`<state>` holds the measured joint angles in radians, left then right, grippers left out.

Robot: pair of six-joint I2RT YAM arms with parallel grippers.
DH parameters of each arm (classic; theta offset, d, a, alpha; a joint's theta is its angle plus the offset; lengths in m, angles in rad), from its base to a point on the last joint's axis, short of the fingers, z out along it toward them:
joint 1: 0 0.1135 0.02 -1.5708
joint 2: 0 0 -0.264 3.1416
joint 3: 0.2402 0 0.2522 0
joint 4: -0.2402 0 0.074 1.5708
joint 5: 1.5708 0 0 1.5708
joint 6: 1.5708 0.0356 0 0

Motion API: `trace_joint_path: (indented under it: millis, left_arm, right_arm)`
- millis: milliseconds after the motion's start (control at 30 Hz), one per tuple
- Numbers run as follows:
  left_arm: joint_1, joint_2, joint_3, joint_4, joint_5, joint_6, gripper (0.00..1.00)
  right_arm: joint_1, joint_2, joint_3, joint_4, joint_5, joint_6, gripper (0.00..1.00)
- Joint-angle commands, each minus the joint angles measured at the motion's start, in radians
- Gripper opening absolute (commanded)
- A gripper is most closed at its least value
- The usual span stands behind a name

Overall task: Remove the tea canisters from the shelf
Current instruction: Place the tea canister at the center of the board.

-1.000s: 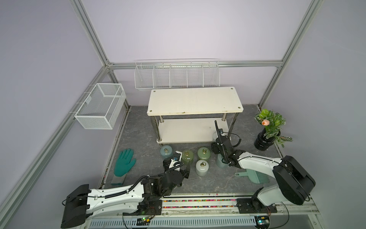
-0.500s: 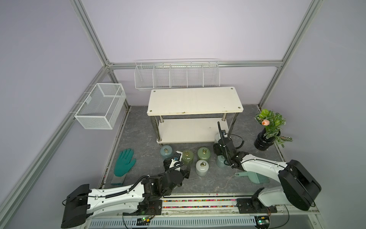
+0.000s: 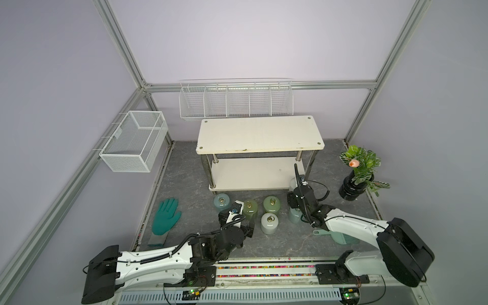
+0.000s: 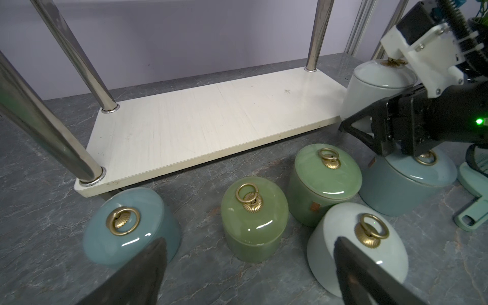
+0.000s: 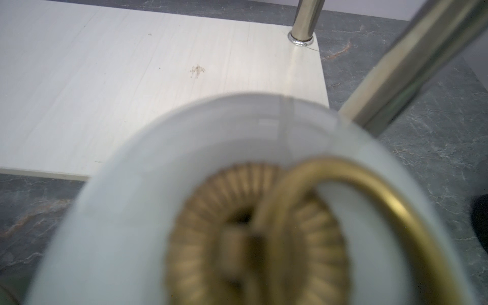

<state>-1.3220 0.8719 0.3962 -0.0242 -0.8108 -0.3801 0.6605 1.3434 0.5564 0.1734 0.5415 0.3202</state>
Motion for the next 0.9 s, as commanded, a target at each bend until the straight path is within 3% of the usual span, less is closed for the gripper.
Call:
trace_joint_path:
  millis: [0, 867]
  left_arm:
    - [0.006, 0.008, 0.036, 0.010, 0.005, 0.014, 1.00]
    - [0.006, 0.024, 0.037, 0.042, 0.030, 0.037, 1.00]
  right_arm:
    - [-0.007, -0.030, -0.031, -0.005, 0.050, 0.028, 0.59]
    - [-0.053, -0.115, -0.091, -0.125, 0.209, 0.160, 0.59]
